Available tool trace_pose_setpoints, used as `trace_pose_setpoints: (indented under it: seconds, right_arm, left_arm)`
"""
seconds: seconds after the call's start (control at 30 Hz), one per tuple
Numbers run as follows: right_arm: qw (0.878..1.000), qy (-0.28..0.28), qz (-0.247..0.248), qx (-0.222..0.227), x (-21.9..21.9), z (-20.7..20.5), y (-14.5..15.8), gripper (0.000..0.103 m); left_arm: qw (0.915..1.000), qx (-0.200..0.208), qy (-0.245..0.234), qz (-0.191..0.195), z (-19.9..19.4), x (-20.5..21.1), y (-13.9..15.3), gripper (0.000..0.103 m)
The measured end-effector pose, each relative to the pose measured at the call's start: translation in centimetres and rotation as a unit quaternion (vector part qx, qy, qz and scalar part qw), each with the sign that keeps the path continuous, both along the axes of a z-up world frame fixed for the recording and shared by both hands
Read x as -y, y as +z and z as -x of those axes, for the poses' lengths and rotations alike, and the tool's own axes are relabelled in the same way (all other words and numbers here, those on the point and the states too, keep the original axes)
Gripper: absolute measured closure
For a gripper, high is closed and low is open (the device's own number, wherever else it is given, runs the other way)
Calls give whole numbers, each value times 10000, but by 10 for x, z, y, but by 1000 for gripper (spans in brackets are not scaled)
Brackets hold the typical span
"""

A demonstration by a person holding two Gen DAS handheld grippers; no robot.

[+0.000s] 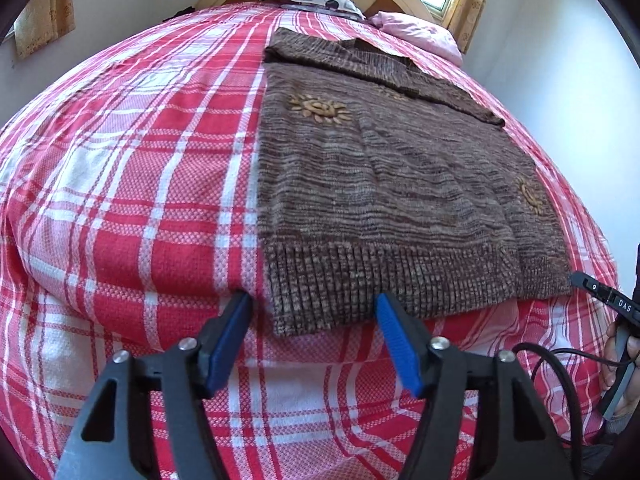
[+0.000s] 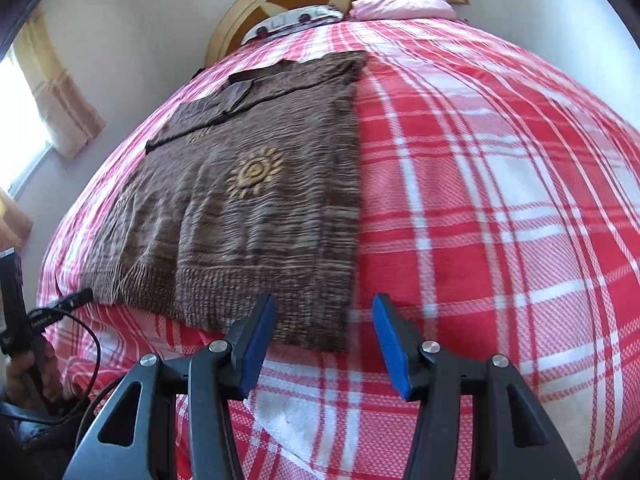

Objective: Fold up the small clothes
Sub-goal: 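Move both grippers to the ribbed hem of the brown sweater, then close both grippers on the ribbed hem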

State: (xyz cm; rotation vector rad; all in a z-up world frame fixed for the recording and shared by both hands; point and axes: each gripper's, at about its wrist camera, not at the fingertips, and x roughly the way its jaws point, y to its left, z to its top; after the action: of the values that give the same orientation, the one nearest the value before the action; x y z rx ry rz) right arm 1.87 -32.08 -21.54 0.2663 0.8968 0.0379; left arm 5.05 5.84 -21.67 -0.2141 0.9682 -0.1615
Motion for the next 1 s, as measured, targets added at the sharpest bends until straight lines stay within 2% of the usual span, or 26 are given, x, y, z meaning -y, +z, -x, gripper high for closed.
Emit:
trace_pose_setpoints:
  seconds: [0.17,0.2,0.23,0.3,0.33,0.4,0.43,0.47,0.5,0.53,0.6,0.67,1.0]
  right_arm:
    - [9999,117,-78,43,-6,0,-3,51]
    - [9998,155,-121,55,-7,0,-3,52]
    - [9994,226,-263,62,-7,0,-4,58]
    - [9988,267,-420,26,-8,-2,-7,62]
    - [9989,276,-366,41,-9,-1,-7,63]
    - [9994,202,-263,36,-7,-1,-7,76]
    - [9994,169,-284,45,-5,-1,-7,89]
    - [9992,162,-362,68,-3,-1,-7,97]
    - [9985,172,-500,148,-1,1,-4,98]
    - [9980,202,-544,234,-1,2,-1,98]
    - [9973,265,-523,432,-3,6,7,98]
    - [9961,307,-487,662,-5,11,16,98]
    - [9902,266,-750,1145,5,15,35,98]
  left_arm:
    - [10000,42,-6,75,1,0,0,32]
    - [10000,37,30,72,2,-1,0,37]
    - [9999,32,63,83,2,-3,1,43]
    - [9998,6,107,182,2,-7,1,48]
    - [9997,4,119,197,2,-7,0,54]
    - [9997,5,125,205,3,-9,0,63]
    - [9997,15,128,210,4,-9,1,77]
    - [9997,23,114,228,5,-9,2,84]
    - [9995,51,89,293,6,-9,5,94]
    - [9995,118,103,261,8,-8,9,96]
    - [9991,351,139,171,11,-7,20,96]
    - [9979,544,191,304,12,-13,29,96]
    - [9937,941,-68,598,7,-18,46,97]
